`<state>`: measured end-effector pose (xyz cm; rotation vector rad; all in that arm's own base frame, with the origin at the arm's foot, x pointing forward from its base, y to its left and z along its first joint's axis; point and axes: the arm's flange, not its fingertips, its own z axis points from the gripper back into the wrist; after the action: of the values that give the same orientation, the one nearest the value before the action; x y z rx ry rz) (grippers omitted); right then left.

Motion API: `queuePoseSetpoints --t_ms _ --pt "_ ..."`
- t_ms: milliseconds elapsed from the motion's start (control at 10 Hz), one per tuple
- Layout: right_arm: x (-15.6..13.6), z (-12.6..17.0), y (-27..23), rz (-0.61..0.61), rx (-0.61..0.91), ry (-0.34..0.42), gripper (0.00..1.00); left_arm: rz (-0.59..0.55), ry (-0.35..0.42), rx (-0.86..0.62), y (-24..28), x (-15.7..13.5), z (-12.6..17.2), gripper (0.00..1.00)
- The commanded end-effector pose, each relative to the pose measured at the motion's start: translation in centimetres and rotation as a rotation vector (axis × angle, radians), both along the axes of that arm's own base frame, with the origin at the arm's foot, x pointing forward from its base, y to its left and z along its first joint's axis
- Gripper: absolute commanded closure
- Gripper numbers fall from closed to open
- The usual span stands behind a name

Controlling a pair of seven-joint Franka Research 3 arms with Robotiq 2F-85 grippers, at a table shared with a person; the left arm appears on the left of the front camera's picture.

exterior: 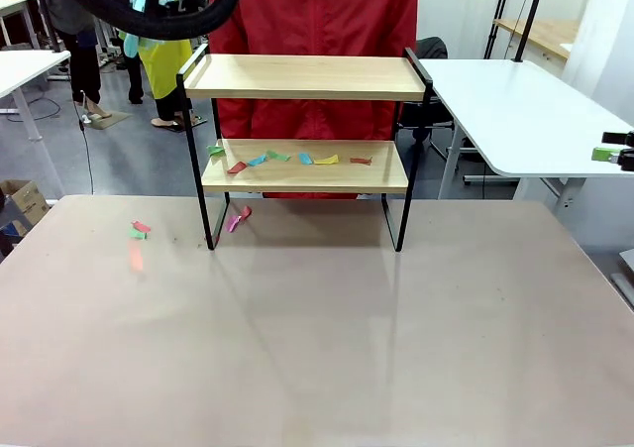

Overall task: Clean the shelf.
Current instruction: Clean the specific section of the Shelf indicated by the human with the Duster.

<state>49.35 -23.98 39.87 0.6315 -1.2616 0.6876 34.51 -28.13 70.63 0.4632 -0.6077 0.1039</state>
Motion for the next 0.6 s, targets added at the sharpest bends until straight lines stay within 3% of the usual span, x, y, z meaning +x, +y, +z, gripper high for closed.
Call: queuePoseSetpoints --t_ms 0,100,200,300,500 --pt "0.0 0.2 0.1 -0.001 -0.002 -0.003 0.0 -0.126 0.048 -0.112 1.9 0.0 -1.0 0.87" --pt "0.0 0.2 0.1 -0.001 -0.002 -0.003 0.0 0.0 0.0 0.0 0.0 0.0 0.0 0.87" --pt "0.0 0.2 0.1 -0.001 -0.002 -0.003 0.0 0.0 0.0 0.0 0.0 0.0 0.0 0.87" --pt "0.0 0.2 0.1 -0.001 -0.002 -0.003 0.0 -0.043 0.007 -0.049 0.1 0.1 -0.1 0.87" --pt "0.0 0.2 0.1 -0.001 -0.002 -0.003 0.0 -0.242 -0.008 -0.228 3.3 -0.6 1.5 0.87"
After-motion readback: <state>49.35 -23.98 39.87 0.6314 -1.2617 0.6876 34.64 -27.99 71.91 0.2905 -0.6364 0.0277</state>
